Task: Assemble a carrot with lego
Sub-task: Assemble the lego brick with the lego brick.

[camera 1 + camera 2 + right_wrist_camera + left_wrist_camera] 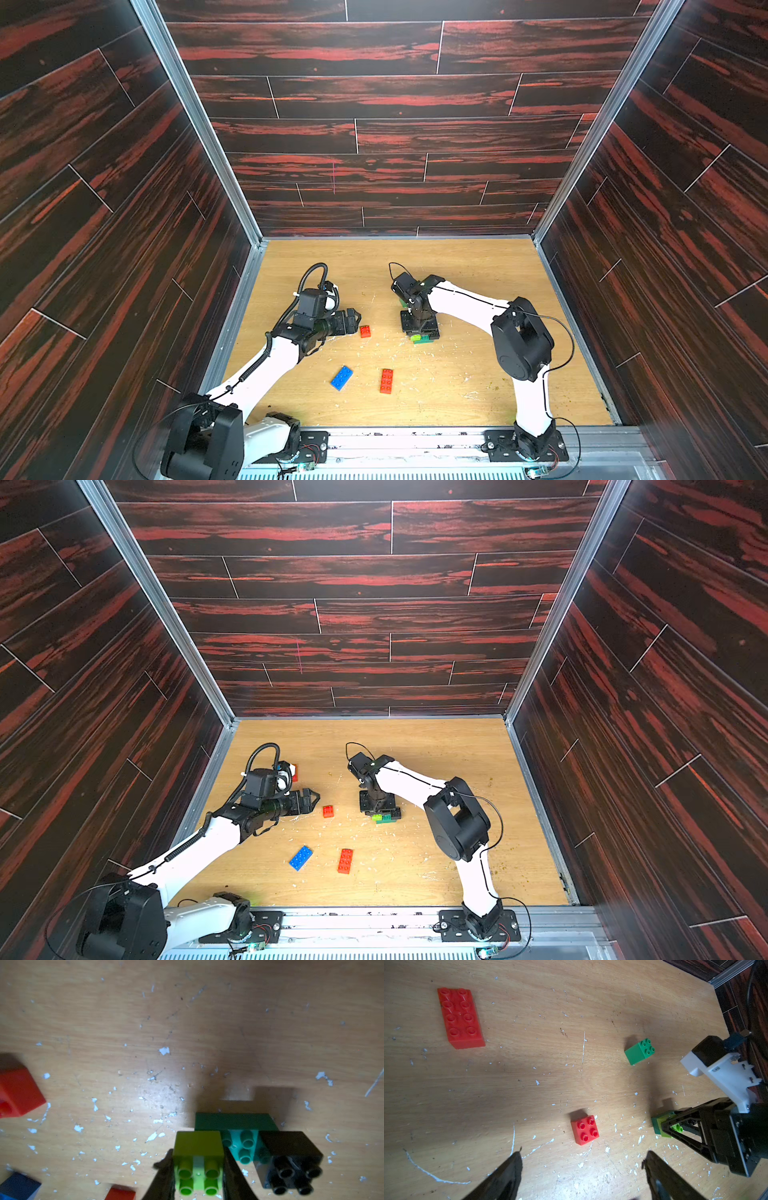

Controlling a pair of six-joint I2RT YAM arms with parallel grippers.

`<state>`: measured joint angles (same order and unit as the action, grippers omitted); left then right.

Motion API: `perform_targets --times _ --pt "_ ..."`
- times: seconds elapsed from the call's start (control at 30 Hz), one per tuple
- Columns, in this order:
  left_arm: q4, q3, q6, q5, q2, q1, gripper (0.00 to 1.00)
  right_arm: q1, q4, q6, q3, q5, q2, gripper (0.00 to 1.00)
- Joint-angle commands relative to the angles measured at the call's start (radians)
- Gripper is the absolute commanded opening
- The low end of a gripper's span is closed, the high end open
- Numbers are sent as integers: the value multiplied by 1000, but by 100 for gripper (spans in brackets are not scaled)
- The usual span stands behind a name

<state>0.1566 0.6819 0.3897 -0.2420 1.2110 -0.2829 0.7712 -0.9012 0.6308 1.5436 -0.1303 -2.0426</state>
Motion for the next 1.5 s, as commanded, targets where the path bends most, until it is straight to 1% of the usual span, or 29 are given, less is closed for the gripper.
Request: perform_targets --times 0.0,0.3,0.53,0.57,0.7,0.87,0.97,1.07,1.13,1.27,1.37,1.47 --pt "-12 -16 1 15 2 -4 93 7 29 -36 -102 -42 -93 15" --pt "-17 -14 1 14 7 -4 93 28 70 -93 -132 11 -91 13" --pt "-19 -14 0 12 10 -4 93 34 40 -136 -125 -20 -88 11" --pt "-19 -13 0 13 11 -3 93 34 36 -129 -123 -16 -88 10" --pt "-19 -12 1 10 15 -4 93 27 27 -74 -91 81 -102 10" --pt "-8 -14 2 8 9 -4 93 23 -31 -19 -5 98 -135 10" --pt "0 -13 1 7 9 -4 93 11 -5 17 -27 125 -122 10" --pt "2 -12 3 8 12 -4 93 7 -1 44 -57 101 -111 9" --pt "5 -11 3 8 15 -4 93 2 21 75 -103 78 -76 9" --pt "9 -12 6 8 14 -4 93 5 42 116 -159 -13 -7 8" --pt "3 -15 9 9 19 -4 93 7 53 120 -162 -43 15 8" --pt "1 -15 9 10 27 -4 93 15 26 102 -126 -64 -6 8"
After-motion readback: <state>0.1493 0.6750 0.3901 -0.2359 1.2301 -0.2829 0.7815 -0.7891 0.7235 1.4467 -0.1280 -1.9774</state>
